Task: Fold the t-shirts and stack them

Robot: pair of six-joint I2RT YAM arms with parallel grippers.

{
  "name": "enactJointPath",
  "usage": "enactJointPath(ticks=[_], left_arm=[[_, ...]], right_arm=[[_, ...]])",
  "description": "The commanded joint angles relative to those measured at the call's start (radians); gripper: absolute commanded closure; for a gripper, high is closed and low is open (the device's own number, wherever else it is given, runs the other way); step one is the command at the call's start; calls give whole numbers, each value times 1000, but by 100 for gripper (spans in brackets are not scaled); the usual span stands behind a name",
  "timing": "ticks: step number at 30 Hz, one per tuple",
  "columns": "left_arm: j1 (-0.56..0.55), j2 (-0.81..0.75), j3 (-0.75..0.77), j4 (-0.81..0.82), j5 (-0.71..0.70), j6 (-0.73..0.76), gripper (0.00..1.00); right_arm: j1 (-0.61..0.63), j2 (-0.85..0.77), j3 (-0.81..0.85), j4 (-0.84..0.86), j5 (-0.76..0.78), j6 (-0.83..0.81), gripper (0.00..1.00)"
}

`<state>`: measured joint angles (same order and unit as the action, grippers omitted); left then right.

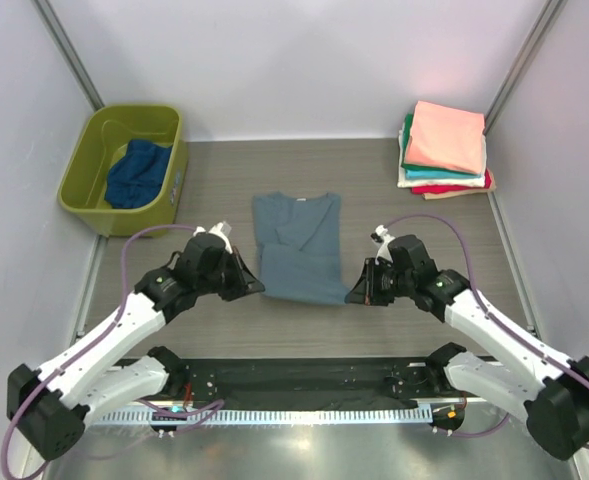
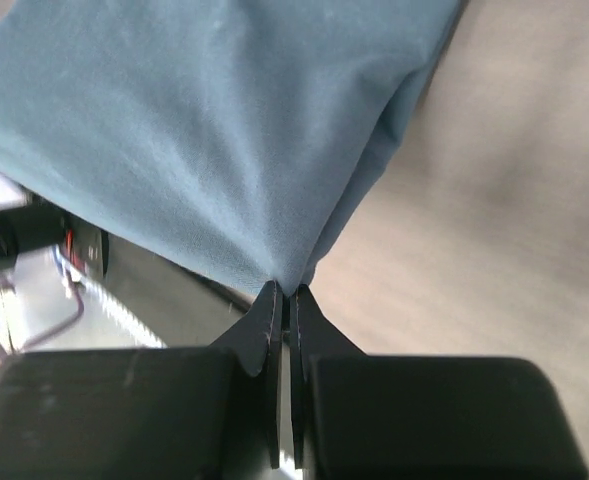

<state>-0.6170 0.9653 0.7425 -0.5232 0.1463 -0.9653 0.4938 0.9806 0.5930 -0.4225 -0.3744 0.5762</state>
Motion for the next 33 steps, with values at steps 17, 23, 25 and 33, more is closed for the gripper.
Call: enactJointPath(ticks=[17, 23, 25, 33], left_arm=[[-35, 113, 294, -284, -346, 66, 100], [40, 248, 455, -293, -341, 143, 100], [82, 276, 504, -296, -326, 160, 100], [224, 446, 636, -281, -252, 215, 100]], right_arm=[[51, 130, 378, -254, 347, -154, 99], [-7, 283, 547, -249, 362, -214, 99], [-24, 335, 600, -245, 350, -231, 99], [-64, 515, 748, -225, 322, -271, 99]])
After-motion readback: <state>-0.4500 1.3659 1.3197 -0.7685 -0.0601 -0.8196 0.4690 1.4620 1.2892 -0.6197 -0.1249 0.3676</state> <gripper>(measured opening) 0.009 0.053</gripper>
